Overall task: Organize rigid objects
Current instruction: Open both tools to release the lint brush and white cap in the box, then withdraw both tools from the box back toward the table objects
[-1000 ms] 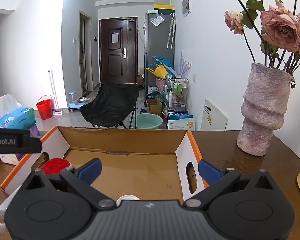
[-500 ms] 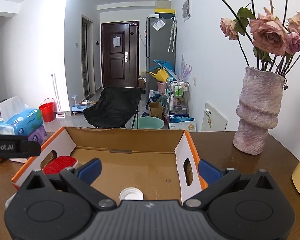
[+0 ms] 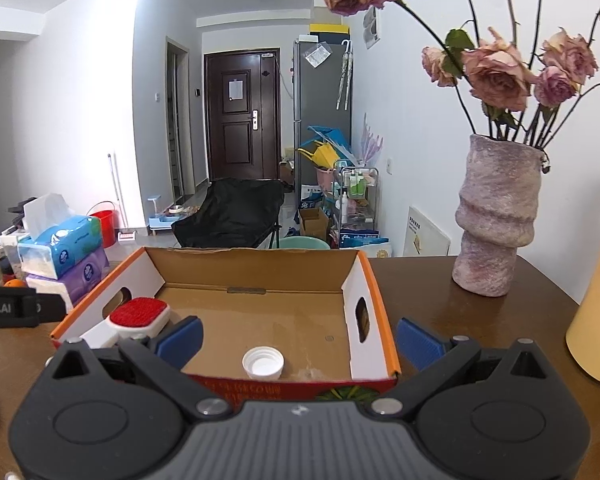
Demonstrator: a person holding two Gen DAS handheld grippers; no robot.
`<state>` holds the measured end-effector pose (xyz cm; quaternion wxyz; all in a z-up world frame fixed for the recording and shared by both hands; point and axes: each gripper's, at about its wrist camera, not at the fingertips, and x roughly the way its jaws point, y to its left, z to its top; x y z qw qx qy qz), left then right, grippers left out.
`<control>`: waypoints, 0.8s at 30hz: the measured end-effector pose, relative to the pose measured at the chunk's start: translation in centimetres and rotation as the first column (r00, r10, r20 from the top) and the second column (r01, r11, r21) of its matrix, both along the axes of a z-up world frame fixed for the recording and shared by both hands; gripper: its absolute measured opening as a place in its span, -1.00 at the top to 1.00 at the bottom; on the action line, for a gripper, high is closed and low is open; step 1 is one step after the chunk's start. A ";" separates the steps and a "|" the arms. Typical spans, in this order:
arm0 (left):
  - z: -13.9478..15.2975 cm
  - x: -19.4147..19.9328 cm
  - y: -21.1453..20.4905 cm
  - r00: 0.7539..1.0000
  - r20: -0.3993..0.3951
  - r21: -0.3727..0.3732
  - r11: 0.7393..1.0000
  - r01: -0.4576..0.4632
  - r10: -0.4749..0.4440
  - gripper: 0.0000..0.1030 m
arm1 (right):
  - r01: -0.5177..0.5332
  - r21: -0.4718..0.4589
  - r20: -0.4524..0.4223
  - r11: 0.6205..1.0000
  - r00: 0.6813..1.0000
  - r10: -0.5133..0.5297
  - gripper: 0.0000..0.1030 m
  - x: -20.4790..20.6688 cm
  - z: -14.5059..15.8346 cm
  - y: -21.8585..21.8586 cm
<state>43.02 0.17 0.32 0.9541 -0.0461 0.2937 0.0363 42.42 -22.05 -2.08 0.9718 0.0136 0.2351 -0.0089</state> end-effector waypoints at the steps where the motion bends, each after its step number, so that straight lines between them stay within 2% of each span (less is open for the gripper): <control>1: 0.0 -0.4 0.1 1.000 0.003 -0.001 1.000 -0.002 0.002 -1.00 | 0.001 0.001 0.001 1.000 1.000 -0.001 -1.00 -0.4 0.0 -0.1; 24: 0.5 -9.5 1.0 1.000 0.014 -0.002 1.000 -0.006 0.006 -1.00 | 0.001 0.038 0.005 0.999 1.000 -0.002 -1.00 -9.3 0.1 -0.9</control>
